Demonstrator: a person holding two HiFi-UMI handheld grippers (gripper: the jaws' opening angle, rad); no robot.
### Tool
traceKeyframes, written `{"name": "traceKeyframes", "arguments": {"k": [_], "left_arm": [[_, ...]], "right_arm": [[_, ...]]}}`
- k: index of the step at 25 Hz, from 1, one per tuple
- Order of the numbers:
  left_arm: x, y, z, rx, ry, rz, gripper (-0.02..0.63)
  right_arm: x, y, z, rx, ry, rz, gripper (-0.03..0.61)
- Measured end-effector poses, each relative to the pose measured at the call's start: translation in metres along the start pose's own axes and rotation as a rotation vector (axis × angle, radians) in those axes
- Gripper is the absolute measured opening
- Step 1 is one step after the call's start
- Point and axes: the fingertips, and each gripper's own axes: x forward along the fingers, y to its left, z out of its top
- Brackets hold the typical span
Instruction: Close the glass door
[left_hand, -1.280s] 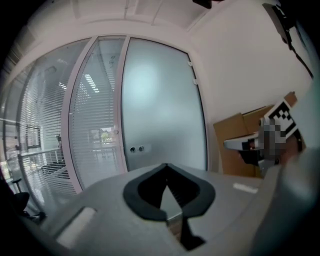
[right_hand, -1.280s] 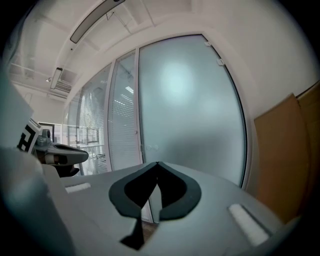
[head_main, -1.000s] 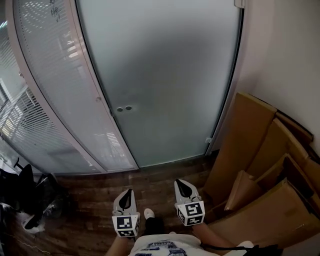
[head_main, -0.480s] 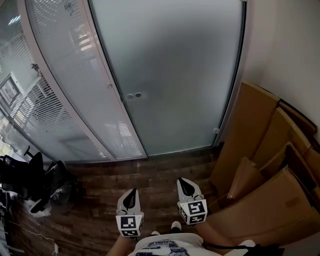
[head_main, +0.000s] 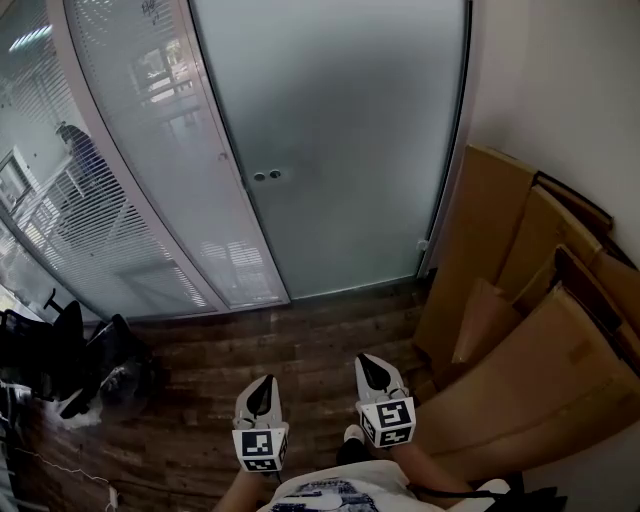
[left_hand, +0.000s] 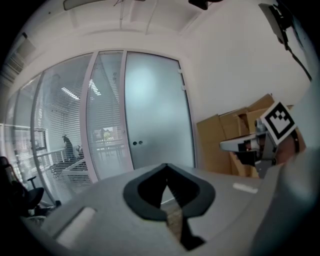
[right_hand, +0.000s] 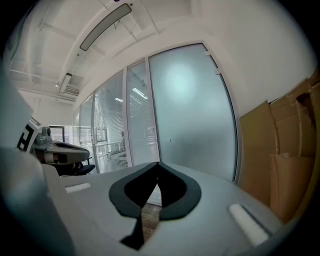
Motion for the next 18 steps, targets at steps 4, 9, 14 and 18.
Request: {"name": "traceKeyframes", "arguments": {"k": [4,9,14,18], "left_arm": [[-0.045,0.004,-0.017,-0.005,-0.013,-0.005,0.003],[-0.103,0.003,-0.04,-0.027,-0.002,0.012,0.003],[-0.147,0.014,-0.051,-0.054,0.0,0.05,0.003],[-0.167,0.014,-0.054,-0.07,-0.011,0.051,0.003]], "right_arm": [[-0.038,0.032,-0.007,-0.023,-0.003,-0.009,0.008],[-0.082,0.066,-0.02,-0.037,0.004,-0.005,0.008],[-0.106,0.1,-0.02,-0.058,-0.004,0.016,0.008],[-0.122,0.117,-0.018,-0.068,-0.003,0.028,0.008]]}}
